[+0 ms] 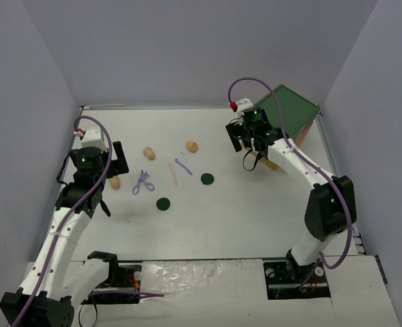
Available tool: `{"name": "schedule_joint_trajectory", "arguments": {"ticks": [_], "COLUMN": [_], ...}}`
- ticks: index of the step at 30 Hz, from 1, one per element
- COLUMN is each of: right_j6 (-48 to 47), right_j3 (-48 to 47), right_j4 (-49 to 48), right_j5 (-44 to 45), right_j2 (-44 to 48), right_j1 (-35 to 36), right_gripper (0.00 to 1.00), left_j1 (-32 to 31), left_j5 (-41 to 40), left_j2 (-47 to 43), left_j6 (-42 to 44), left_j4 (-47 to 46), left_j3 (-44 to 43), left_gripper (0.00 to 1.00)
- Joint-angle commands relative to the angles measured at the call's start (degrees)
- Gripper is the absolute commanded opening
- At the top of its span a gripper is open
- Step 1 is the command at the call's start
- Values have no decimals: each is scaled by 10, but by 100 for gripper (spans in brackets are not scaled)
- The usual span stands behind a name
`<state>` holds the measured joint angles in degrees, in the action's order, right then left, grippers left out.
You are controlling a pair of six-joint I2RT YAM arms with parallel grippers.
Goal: Organize the makeup
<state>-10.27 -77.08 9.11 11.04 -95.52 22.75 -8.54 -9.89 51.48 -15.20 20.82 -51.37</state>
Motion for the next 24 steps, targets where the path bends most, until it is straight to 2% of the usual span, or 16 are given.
{"name": "schedule_joint_trajectory", "arguments": {"ticks": [1,9,14,24], "right_j6": [-11,-5,-7,-14], "right_j3": [-28,-29,-16,20], "right_j4": [-39,-40,-42,-42], "right_j5": [55,39,8,79], "right_j2": [6,11,29,5], "right_j1": [-11,-10,17,40], "right_gripper": [89,90,89,89], "left_j1": [4,4,4,4], "left_j5": [1,0,0,1], "left_j2": [0,0,-2,-2], "left_j6": [0,1,1,0], "left_j4": [-23,-22,-21,-22], "left_j3": [-20,-21,-21,-20], "left_gripper": [97,97,97,97]}}
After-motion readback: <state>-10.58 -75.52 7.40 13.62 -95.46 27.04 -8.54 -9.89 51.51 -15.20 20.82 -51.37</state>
